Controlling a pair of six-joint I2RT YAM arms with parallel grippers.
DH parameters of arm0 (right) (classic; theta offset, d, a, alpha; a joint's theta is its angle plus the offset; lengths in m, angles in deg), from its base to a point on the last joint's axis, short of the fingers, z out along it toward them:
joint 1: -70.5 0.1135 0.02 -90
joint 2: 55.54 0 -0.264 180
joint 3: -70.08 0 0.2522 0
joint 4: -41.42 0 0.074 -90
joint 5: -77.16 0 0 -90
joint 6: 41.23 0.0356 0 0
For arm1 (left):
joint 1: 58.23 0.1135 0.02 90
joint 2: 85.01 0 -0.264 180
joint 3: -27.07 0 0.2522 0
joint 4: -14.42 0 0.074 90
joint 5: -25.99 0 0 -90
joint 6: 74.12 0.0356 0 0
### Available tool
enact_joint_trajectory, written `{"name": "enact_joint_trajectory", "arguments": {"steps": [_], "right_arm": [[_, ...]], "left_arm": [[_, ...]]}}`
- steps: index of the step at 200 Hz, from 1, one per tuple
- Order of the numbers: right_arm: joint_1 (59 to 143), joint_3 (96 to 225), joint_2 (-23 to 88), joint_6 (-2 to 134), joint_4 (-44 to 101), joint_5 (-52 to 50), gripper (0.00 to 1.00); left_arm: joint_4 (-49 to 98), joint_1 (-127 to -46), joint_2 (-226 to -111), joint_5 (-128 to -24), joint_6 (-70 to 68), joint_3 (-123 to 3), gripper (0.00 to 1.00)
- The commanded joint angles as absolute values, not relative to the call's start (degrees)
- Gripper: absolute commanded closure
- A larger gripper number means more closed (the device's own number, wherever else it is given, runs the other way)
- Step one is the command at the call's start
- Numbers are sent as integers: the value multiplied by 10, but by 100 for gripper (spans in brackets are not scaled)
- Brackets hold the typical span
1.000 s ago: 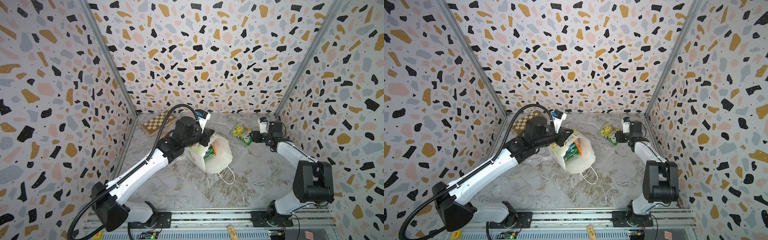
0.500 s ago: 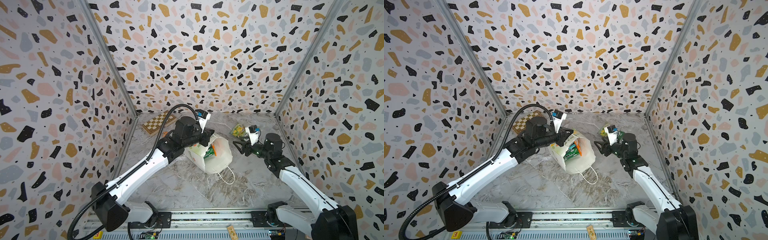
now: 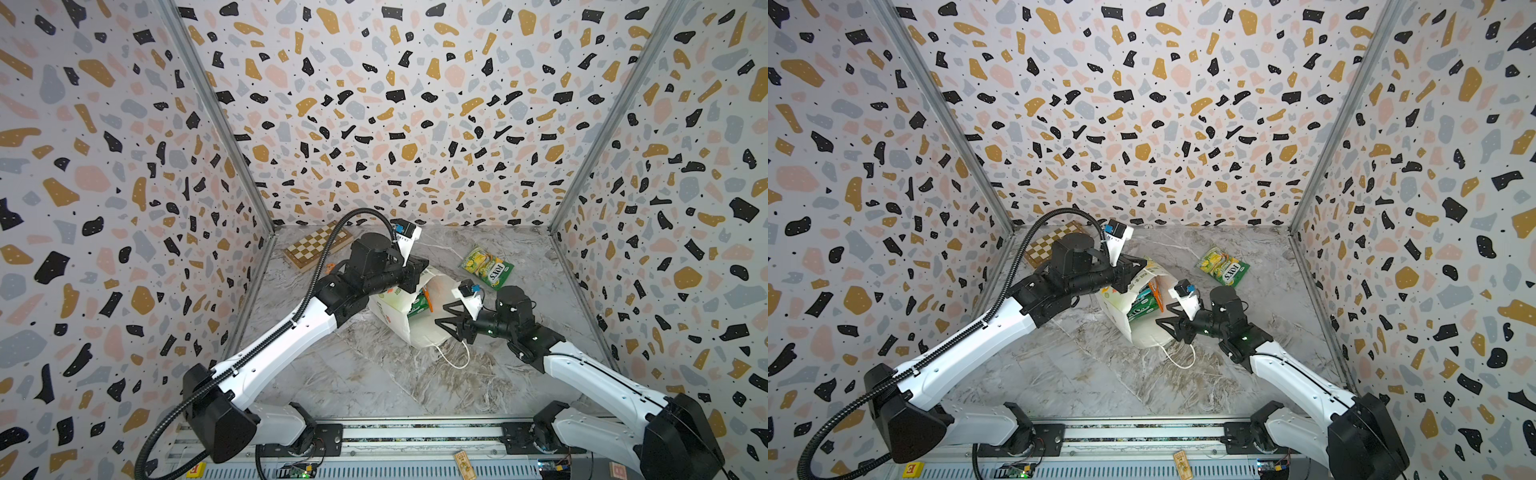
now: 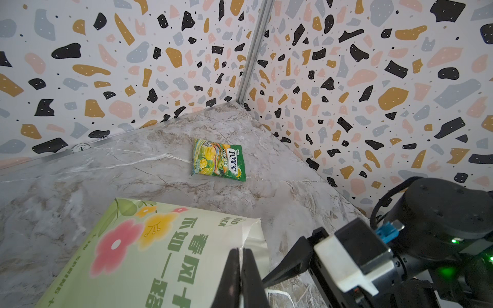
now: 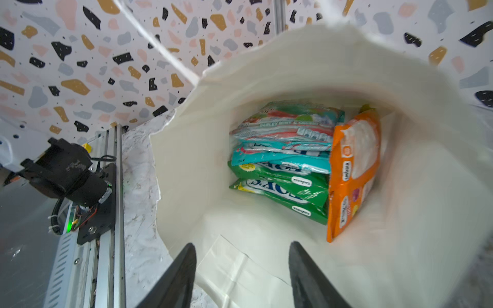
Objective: Take the snacks out of the paper bag
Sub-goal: Place the snack at the top-right of the table, then pick up the snack from the paper bag.
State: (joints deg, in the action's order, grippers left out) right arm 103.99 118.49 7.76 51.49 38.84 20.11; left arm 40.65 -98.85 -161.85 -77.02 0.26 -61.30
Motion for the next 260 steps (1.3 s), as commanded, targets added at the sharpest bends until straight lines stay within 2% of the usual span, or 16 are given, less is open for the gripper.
{"name": "enact_joint_trajectory", "arguments": {"steps": [1, 77, 149, 238, 260], "right_arm": [[1059, 1187, 98, 499, 399, 163, 43], [1105, 1245, 215, 501, 391, -22, 48], [1136, 1297, 278, 518, 403, -176, 50], [1138, 1314, 325, 533, 434, -216, 65], [1139, 1316, 333, 531, 432, -230, 66]], "left_arm": [[377, -991, -1606, -774, 8, -620, 100], [379, -991, -1606, -775, 8, -622, 100], [381, -991, -1604, -777, 8, -622, 100], [382, -991, -1603, -778, 8, -621, 100], [382, -991, -1603, -779, 9, -622, 100]]}}
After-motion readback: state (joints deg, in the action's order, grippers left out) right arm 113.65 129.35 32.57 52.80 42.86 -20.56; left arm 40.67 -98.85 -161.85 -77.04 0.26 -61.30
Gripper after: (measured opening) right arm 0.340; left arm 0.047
